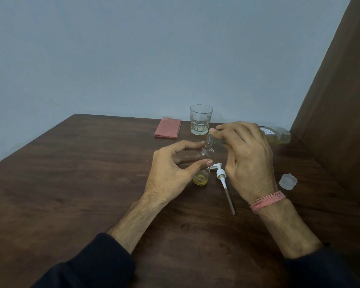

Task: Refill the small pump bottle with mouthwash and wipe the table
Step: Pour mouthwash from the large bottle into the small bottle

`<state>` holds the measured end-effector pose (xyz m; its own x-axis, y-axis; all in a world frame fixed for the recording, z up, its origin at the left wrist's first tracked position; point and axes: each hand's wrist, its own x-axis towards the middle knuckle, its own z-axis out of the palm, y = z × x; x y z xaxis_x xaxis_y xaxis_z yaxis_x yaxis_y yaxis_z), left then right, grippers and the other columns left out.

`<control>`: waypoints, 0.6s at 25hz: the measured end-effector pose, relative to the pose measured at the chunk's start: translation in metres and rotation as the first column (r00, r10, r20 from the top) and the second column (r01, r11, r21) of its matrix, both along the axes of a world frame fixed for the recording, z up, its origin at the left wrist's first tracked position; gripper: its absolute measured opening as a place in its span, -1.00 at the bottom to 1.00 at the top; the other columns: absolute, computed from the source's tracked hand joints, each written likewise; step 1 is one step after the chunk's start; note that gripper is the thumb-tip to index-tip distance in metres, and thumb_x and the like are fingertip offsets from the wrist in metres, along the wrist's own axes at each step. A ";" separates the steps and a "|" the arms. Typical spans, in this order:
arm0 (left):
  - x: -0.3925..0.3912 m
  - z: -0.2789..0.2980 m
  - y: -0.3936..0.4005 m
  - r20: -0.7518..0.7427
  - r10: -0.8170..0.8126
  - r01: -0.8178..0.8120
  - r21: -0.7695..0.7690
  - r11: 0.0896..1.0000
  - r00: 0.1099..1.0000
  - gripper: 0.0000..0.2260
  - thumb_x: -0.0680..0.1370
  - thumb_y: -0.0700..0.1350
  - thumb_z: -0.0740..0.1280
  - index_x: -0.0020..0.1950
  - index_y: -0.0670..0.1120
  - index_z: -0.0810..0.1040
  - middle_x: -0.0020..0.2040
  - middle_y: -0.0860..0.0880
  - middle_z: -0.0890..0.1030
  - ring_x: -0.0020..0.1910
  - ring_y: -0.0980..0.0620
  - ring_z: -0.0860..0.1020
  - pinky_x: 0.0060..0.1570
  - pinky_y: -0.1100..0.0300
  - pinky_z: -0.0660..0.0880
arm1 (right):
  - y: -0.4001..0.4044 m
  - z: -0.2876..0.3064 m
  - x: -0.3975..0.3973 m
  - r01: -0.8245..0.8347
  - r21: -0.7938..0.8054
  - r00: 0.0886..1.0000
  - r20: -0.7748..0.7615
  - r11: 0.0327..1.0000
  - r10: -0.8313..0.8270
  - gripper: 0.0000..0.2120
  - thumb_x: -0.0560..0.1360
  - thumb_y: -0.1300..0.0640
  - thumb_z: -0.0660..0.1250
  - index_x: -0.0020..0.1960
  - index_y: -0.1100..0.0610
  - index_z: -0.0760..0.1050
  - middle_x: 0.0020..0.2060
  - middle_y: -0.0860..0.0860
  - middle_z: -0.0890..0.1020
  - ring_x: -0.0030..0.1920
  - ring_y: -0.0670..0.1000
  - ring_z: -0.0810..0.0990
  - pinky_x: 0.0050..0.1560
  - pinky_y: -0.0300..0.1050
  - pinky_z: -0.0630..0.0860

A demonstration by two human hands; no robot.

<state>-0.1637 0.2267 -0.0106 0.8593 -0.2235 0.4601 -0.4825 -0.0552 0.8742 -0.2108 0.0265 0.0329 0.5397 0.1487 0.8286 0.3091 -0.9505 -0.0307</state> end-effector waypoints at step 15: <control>-0.002 0.000 -0.001 0.005 -0.015 0.015 -0.021 1.000 1.000 -0.61 0.49 -0.05 0.77 0.28 0.10 0.82 0.15 0.21 0.85 0.10 0.18 0.85 0.09 0.22 0.78 | -0.001 -0.001 0.001 -0.009 0.000 1.000 0.015 1.000 0.009 -0.44 0.44 0.50 0.43 0.34 0.07 0.65 0.19 -0.02 0.69 0.27 0.13 0.57 0.28 0.09 0.53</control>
